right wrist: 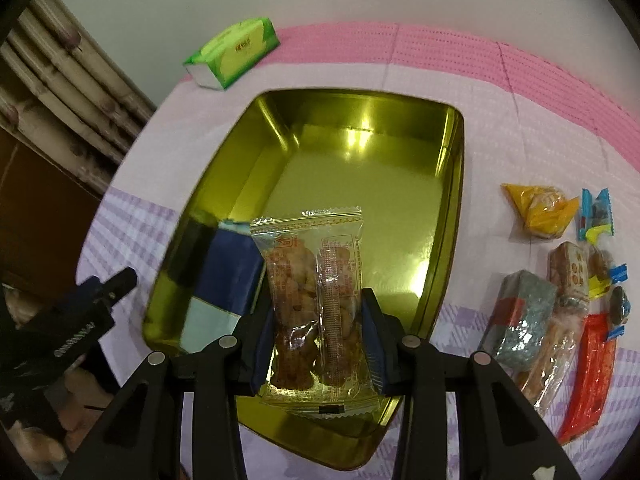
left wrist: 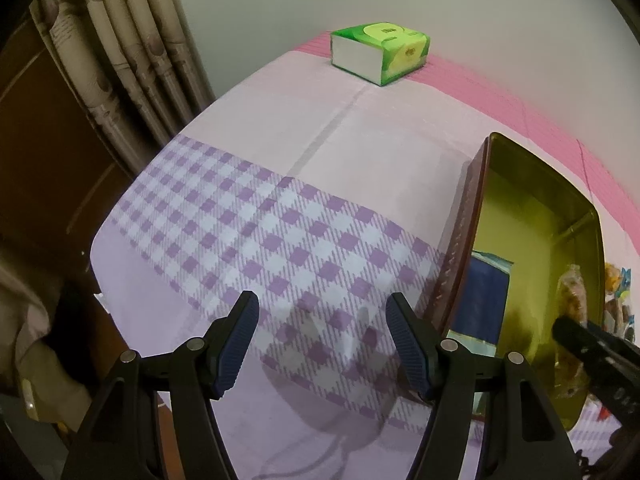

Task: Organize snacks
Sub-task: 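Lower the brittle bag into the gold tin and open the right tool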

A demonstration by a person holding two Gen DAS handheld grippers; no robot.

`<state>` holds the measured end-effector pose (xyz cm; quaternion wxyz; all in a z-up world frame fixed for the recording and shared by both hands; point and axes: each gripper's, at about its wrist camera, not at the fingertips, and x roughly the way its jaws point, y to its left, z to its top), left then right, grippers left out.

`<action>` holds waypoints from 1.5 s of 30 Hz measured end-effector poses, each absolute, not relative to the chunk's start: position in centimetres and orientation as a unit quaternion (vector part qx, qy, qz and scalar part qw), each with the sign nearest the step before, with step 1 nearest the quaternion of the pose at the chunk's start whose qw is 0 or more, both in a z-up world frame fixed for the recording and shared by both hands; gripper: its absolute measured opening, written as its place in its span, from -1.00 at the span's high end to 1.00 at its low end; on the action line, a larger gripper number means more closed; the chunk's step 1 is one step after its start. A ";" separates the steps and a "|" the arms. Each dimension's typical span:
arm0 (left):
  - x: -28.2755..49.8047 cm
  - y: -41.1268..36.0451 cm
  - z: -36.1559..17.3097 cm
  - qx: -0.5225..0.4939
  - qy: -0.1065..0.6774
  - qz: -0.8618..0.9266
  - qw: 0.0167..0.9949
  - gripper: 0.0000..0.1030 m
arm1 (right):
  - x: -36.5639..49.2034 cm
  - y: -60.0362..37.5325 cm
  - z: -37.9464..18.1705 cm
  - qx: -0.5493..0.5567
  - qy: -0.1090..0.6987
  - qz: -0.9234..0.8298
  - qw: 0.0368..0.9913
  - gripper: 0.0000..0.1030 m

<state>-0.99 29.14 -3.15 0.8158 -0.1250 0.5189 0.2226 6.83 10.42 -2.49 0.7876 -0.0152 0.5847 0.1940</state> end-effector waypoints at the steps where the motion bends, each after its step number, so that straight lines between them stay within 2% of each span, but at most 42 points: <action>1: -1.0 29.1 -3.2 -0.126 0.520 0.221 0.815 -0.30 | 6.8 10.5 -2.8 -0.020 0.587 0.190 0.787 0.28; 17: -0.8 28.5 -3.3 -0.125 0.524 0.213 0.815 -0.30 | 6.6 10.4 -3.6 -0.098 0.578 0.150 0.796 0.28; 33: -0.7 28.3 -3.3 -0.123 0.524 0.208 0.817 -0.31 | 6.8 10.7 -3.7 -0.109 0.577 0.147 0.796 0.23; 45: -0.6 27.3 -3.0 -0.110 0.516 0.192 0.827 -0.31 | 6.2 9.7 -3.0 -0.077 0.580 0.171 0.793 0.20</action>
